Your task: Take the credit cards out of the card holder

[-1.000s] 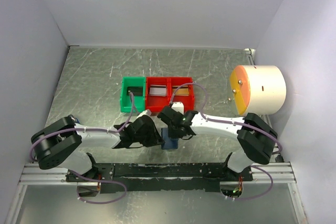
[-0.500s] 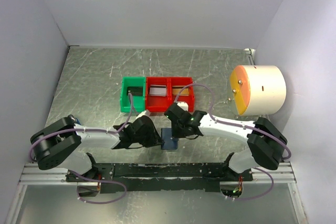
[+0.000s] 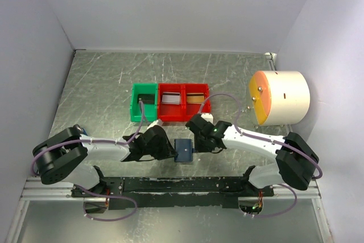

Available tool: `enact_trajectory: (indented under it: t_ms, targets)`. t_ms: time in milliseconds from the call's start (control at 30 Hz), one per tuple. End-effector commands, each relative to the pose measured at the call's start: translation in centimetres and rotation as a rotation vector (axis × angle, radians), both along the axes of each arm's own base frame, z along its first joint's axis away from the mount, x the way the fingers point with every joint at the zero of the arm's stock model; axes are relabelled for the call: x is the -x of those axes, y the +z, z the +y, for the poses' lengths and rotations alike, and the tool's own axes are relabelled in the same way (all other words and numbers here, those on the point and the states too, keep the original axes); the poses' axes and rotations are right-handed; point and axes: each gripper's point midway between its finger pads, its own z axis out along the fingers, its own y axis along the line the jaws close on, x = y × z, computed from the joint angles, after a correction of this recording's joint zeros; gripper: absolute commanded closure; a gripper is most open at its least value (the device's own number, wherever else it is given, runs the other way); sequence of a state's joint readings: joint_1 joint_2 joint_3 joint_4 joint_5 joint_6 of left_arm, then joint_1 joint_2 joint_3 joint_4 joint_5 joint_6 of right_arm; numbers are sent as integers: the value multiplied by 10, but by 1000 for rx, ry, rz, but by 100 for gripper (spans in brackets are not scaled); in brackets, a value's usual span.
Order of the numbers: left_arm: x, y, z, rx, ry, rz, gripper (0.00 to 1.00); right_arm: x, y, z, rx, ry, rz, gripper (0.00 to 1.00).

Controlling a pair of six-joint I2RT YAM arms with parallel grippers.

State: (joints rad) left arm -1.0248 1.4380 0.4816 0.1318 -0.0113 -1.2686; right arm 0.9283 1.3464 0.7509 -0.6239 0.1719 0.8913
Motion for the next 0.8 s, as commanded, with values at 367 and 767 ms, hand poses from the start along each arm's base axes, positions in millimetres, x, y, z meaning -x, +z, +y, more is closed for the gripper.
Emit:
enact_trajectory:
  t_ms: [367,767]
  targets:
    - [12,-27,38,-185,6,34,61,-4,-8,9,-90,27,19,88]
    - [-9,34,66,-169,130,-140,16,-14,34,25,-208,50,-68,100]
